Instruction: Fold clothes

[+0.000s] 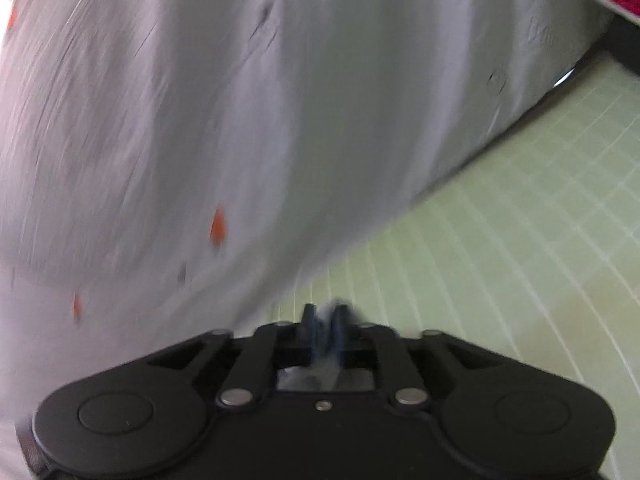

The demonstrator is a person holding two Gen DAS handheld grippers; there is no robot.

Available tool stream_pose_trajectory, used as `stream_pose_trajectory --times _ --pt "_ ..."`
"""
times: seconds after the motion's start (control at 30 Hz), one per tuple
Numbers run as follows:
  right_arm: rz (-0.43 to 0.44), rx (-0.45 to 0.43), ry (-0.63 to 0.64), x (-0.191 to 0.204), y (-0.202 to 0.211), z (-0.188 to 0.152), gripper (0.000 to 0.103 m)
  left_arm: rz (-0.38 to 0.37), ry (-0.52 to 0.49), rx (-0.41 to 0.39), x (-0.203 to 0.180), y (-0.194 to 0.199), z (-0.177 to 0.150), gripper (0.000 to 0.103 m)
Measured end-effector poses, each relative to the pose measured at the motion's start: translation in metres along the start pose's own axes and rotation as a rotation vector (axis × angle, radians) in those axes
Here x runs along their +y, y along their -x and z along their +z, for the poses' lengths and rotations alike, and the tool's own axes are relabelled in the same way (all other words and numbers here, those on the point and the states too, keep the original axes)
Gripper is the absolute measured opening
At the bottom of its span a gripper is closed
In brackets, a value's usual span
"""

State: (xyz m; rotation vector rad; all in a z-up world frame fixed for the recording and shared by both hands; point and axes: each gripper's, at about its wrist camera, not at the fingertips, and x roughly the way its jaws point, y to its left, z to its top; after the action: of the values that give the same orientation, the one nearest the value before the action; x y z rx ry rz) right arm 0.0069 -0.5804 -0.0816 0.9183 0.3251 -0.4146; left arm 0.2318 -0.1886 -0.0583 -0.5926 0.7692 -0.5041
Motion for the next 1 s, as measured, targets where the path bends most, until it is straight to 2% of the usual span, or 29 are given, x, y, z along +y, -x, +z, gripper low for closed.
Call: stream_pose_trajectory --times 0.03,0.1,0.13,0.27,0.3,0.33,0.4,0.47,0.5,0.53,0.57,0.63,0.73,0.8,0.83,0.87,0.9,0.93,0.97,1.0 --pt "-0.024 -0.027 0.021 0.004 0.0 0.003 0.046 0.013 -0.014 -0.018 0.0 0.002 0.004 0.049" --pt "-0.079 -0.045 0.094 0.011 0.0 0.001 0.047 0.041 -0.089 -0.017 0.003 0.008 0.001 0.052" --pt "-0.108 -0.036 0.141 0.013 0.0 -0.004 0.047 0.059 -0.126 0.012 0.006 0.008 -0.004 0.052" --pt "-0.191 0.092 0.228 0.0 -0.005 -0.036 0.048 0.14 -0.25 0.179 0.022 -0.001 -0.041 0.054" --pt "-0.206 0.12 0.233 -0.004 -0.006 -0.045 0.048 0.159 -0.278 0.218 0.025 -0.004 -0.05 0.059" --pt "-0.22 0.147 0.236 -0.007 -0.008 -0.054 0.049 0.166 -0.286 0.239 0.027 -0.007 -0.057 0.063" --pt "-0.242 0.192 0.248 -0.013 -0.01 -0.069 0.053 0.175 -0.29 0.266 0.032 -0.012 -0.069 0.064" --pt "-0.245 0.224 0.27 -0.016 -0.013 -0.078 0.053 0.178 -0.268 0.272 0.034 -0.02 -0.072 0.064" --pt "-0.237 0.239 0.282 -0.017 -0.015 -0.081 0.049 0.179 -0.256 0.276 0.036 -0.024 -0.074 0.061" --pt "-0.229 0.254 0.293 -0.018 -0.016 -0.083 0.031 0.174 -0.235 0.28 0.037 -0.025 -0.073 0.031" --pt "-0.202 0.25 0.275 -0.02 -0.014 -0.081 0.008 0.169 -0.214 0.285 0.038 -0.027 -0.073 0.003" --pt "-0.134 0.228 0.221 -0.025 -0.008 -0.075 0.006 0.132 -0.157 0.259 0.042 -0.02 -0.069 0.005" --pt "-0.108 0.21 0.133 -0.04 -0.003 -0.064 0.005 0.051 -0.031 0.188 0.052 0.004 -0.062 0.005" --pt "-0.094 0.199 0.074 -0.05 0.0 -0.057 0.005 0.026 0.08 0.16 0.07 0.012 -0.064 0.007" --pt "-0.088 0.193 0.044 -0.055 0.001 -0.053 0.006 0.04 0.104 0.179 0.078 0.01 -0.068 0.009" --pt "-0.109 0.211 0.059 -0.056 -0.002 -0.054 0.01 0.057 0.121 0.195 0.085 0.009 -0.071 0.009" --pt "-0.139 0.236 0.089 -0.055 -0.007 -0.057 0.014 0.091 0.092 0.188 0.084 0.011 -0.072 0.013" --pt "-0.163 0.243 0.11 -0.053 -0.008 -0.06 0.033 0.124 0.064 0.181 0.083 0.013 -0.073 0.029" --pt "-0.183 0.233 0.126 -0.05 -0.006 -0.061 0.059 0.151 0.039 0.175 0.082 0.015 -0.074 0.036" --pt "-0.193 0.214 0.136 -0.048 -0.002 -0.061 0.068 0.141 0.037 0.178 0.081 0.016 -0.073 0.053"
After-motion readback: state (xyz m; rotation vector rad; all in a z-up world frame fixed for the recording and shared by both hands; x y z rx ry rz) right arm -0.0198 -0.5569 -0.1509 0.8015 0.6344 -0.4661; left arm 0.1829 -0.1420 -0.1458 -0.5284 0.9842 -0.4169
